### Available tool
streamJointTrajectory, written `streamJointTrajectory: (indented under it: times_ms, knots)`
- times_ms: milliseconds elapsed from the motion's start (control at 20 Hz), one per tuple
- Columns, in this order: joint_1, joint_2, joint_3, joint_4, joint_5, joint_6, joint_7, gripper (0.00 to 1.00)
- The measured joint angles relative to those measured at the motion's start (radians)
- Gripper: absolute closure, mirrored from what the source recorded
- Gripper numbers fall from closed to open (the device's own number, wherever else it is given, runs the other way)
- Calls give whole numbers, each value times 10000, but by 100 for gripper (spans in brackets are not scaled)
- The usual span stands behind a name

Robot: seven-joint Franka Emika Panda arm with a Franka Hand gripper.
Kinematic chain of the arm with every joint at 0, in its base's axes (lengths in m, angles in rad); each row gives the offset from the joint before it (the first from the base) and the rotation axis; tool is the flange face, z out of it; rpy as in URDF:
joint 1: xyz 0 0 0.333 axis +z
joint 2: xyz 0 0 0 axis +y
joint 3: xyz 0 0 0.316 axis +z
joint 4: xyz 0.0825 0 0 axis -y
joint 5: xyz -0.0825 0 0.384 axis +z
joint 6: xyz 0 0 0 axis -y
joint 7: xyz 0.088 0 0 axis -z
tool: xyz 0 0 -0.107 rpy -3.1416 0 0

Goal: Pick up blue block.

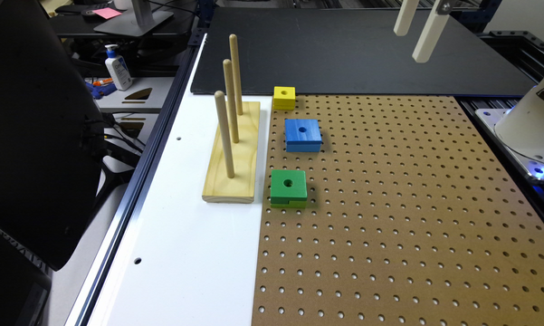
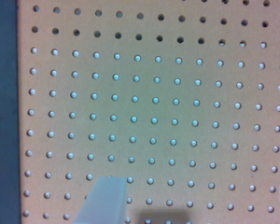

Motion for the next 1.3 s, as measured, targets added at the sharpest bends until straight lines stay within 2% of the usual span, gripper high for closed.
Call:
streamJointTrajectory:
  times_ms: [200,550,700,1000,1300]
  knots:
    - [-1,479,0,235,0,369,0,0]
    - [-39,1699,0,1196,0,522,-3,0]
    - [-46,2053,0,1503,0,523,-2,0]
    - [-66,2537,0,1960,0,523,-3,0]
    - [-89,2746,0,2140,-1,523,-5,0]
